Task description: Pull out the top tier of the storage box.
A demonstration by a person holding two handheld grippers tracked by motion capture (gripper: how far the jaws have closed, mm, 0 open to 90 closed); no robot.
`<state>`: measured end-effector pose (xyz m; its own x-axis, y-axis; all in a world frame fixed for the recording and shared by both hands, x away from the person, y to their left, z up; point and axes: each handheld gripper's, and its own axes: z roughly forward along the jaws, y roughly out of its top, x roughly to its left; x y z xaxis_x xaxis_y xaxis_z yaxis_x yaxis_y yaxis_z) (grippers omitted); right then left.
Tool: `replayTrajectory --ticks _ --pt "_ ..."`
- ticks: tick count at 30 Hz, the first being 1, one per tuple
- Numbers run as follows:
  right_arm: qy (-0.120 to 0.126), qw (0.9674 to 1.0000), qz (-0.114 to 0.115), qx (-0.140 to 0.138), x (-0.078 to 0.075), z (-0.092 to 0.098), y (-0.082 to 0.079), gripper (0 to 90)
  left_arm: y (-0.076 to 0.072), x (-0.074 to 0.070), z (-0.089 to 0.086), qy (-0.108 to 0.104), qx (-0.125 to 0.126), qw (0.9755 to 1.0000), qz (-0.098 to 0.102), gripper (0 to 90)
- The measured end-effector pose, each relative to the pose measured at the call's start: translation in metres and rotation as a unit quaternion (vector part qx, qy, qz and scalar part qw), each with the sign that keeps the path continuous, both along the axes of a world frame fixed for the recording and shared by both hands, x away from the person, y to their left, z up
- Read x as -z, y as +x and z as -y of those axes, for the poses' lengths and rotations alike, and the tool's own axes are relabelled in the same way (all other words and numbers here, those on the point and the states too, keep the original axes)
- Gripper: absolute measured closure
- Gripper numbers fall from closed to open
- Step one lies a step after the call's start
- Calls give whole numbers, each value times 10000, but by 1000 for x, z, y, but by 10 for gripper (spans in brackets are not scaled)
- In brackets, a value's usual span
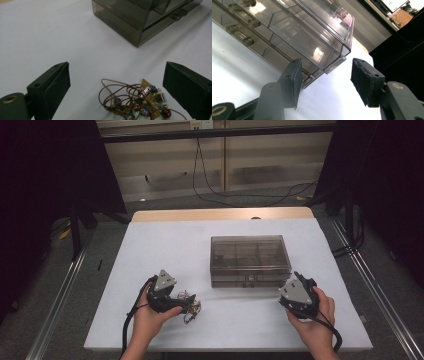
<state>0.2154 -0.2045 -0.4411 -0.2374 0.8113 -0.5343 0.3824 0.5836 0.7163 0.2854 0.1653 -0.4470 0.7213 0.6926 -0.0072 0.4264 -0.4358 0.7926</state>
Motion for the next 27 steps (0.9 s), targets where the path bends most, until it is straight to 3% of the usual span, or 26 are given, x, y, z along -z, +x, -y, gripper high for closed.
replayTrajectory --ticks 11,17,27 --pt "475 9988 -91 36 1 9 3 424 1 -1 16 -26 63 9999 144 154" --pt "691 9975 -122 2 1 11 3 428 1 -4 30 -178 98 9994 295 216" --pt "1350 9907 -133 -56 2 19 7 517 4 -3 47 -326 221 9982 451 343"
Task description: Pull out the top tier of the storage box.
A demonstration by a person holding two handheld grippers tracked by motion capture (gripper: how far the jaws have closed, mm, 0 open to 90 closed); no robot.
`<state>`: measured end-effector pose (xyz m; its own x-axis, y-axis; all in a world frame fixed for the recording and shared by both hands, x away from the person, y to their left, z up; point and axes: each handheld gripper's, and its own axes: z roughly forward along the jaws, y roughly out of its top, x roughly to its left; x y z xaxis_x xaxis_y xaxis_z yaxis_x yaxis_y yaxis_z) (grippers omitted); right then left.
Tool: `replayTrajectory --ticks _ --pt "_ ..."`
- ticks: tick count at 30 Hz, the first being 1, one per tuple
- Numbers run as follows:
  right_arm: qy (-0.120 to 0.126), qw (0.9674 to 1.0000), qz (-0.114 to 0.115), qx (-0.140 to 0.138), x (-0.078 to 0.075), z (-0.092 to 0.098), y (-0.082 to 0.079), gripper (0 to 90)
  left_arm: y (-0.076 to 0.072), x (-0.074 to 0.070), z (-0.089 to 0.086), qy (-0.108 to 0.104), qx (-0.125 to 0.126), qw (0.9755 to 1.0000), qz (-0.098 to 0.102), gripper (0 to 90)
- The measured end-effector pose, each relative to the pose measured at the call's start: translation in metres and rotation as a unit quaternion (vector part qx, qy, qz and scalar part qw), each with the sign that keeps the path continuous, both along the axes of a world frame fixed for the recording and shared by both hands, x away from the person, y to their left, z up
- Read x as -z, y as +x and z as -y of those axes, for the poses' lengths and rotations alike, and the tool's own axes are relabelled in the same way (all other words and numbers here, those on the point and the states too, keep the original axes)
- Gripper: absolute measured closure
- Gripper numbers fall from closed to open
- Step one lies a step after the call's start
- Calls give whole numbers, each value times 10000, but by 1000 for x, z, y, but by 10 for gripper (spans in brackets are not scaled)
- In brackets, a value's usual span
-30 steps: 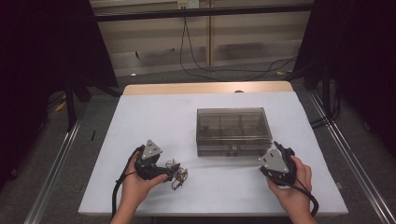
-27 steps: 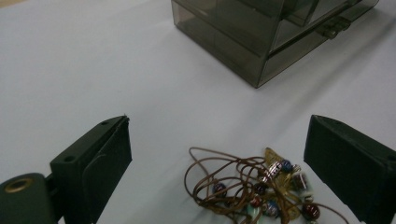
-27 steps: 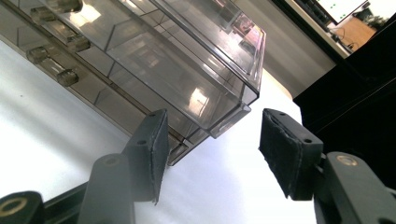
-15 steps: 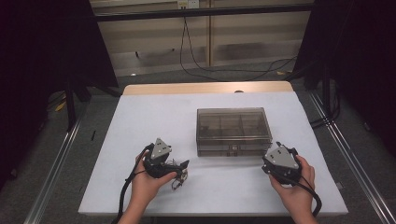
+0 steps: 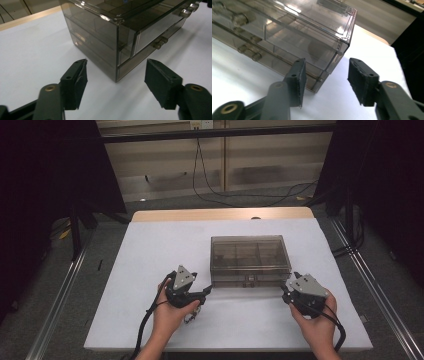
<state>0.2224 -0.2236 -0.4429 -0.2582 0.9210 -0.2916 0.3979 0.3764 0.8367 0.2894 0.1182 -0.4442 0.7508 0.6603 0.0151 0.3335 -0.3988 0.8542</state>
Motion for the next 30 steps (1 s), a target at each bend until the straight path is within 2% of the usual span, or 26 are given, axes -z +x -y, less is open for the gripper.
replayTrajectory --ticks 5,10,12,21,27,30 --pt "178 9998 25 -42 -1 1 1 578 0 1 6 -117 25 9999 101 433" --pt "319 9995 -14 -61 -1 1 2 610 2 1 7 -157 11 9998 132 460" --pt "400 9992 -23 -42 -2 2 3 620 3 1 8 -171 35 9998 129 521" --pt "516 9986 -66 -60 -2 4 3 630 5 2 10 -273 144 9995 45 581" --pt "509 9986 -104 -80 -3 4 4 637 7 2 14 -282 220 9994 26 635" --pt "507 9986 -112 -88 -3 4 4 645 7 2 13 -207 183 9996 28 650"
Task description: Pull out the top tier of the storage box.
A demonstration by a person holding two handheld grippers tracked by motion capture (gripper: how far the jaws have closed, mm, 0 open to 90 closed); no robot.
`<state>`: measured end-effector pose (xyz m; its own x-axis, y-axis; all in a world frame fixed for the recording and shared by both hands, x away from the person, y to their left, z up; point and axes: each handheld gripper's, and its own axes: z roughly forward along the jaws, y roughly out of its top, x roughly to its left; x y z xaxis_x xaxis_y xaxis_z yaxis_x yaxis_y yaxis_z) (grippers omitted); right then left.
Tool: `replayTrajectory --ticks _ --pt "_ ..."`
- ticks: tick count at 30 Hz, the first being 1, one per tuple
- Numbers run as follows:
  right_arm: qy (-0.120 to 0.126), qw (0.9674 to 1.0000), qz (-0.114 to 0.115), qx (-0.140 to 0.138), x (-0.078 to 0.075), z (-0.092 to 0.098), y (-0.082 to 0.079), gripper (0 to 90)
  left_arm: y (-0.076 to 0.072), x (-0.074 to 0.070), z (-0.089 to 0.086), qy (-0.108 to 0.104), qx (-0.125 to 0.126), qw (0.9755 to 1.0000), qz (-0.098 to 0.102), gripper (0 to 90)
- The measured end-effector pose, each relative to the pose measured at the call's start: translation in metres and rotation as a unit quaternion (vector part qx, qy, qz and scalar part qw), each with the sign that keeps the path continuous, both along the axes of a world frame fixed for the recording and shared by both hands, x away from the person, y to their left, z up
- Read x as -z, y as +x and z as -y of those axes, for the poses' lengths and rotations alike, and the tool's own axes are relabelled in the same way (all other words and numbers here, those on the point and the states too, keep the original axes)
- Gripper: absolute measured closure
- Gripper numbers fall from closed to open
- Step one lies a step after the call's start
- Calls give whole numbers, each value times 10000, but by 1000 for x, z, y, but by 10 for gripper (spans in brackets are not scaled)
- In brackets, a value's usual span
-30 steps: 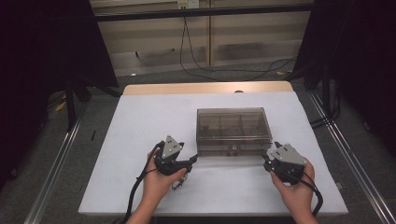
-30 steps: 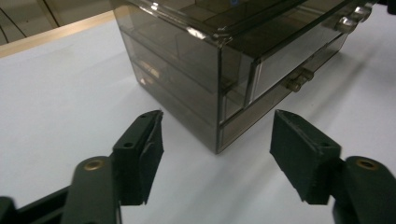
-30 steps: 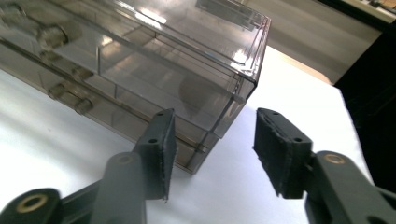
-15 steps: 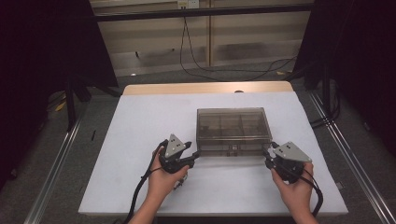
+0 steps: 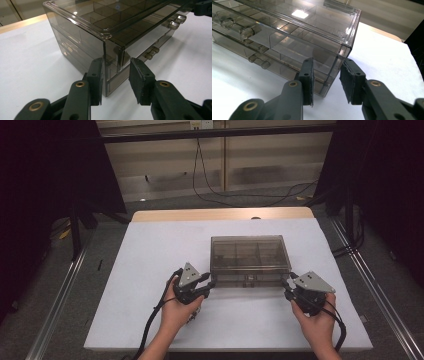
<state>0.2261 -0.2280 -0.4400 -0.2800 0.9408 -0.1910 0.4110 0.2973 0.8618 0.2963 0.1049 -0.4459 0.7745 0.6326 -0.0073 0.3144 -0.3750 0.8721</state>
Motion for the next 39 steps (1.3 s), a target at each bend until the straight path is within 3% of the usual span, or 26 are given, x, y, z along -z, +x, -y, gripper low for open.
replayTrajectory --ticks 2,12,14,16,39 --pt "22 10000 -13 -20 0 1 0 644 0 0 -1 -92 14 9999 -38 667" --pt "72 9999 -53 -88 -1 2 -1 634 -2 -3 -3 -140 22 9999 0 687" --pt "69 9999 -70 -105 -1 2 -1 631 -3 -4 -2 -325 197 9992 -77 743" --pt "64 9998 -94 -136 -1 3 -2 636 -5 -6 0 -151 187 9997 44 727" --pt "177 9992 -194 -294 -4 10 -14 688 -15 -7 -4 -235 302 9992 -80 767"
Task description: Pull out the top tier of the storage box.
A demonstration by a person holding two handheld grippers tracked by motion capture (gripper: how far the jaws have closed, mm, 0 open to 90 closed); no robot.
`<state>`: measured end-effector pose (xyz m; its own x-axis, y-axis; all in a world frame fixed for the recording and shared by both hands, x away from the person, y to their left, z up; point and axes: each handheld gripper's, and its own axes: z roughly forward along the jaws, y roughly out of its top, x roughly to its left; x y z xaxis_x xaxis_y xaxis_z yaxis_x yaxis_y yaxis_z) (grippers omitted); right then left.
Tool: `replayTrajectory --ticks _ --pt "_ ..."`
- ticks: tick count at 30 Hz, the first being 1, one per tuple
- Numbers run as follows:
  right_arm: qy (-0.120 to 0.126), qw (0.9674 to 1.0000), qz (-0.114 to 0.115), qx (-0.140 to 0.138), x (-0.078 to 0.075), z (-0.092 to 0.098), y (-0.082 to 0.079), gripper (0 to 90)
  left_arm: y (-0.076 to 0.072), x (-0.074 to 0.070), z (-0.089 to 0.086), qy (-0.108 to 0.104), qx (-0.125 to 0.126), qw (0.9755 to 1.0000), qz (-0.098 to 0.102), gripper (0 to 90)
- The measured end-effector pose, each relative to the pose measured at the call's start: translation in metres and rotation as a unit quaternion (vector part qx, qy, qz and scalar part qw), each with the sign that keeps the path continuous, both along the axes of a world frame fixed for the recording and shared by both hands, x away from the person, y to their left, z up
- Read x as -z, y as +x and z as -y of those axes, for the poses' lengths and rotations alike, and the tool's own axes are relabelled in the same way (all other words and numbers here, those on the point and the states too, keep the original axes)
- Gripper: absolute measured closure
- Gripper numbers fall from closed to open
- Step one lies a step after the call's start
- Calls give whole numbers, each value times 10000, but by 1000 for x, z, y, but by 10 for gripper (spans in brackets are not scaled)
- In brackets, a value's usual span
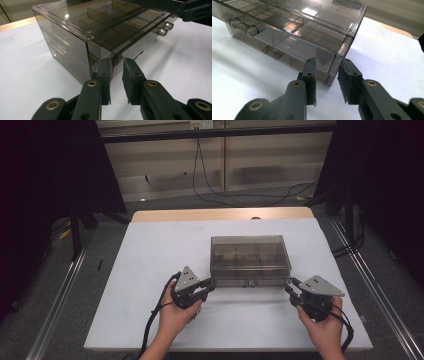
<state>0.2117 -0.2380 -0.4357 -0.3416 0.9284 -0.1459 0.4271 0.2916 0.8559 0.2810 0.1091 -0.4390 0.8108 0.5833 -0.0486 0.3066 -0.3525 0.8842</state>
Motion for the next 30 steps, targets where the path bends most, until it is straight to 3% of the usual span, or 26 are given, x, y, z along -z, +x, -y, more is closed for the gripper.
replayTrajectory --ticks 4,30 --pt "87 10000 -8 -17 0 3 -1 712 -2 0 0 -3 23 10000 11 772" --pt "33 9998 -74 -175 -1 4 -11 707 -10 -2 -2 122 117 9999 0 778"
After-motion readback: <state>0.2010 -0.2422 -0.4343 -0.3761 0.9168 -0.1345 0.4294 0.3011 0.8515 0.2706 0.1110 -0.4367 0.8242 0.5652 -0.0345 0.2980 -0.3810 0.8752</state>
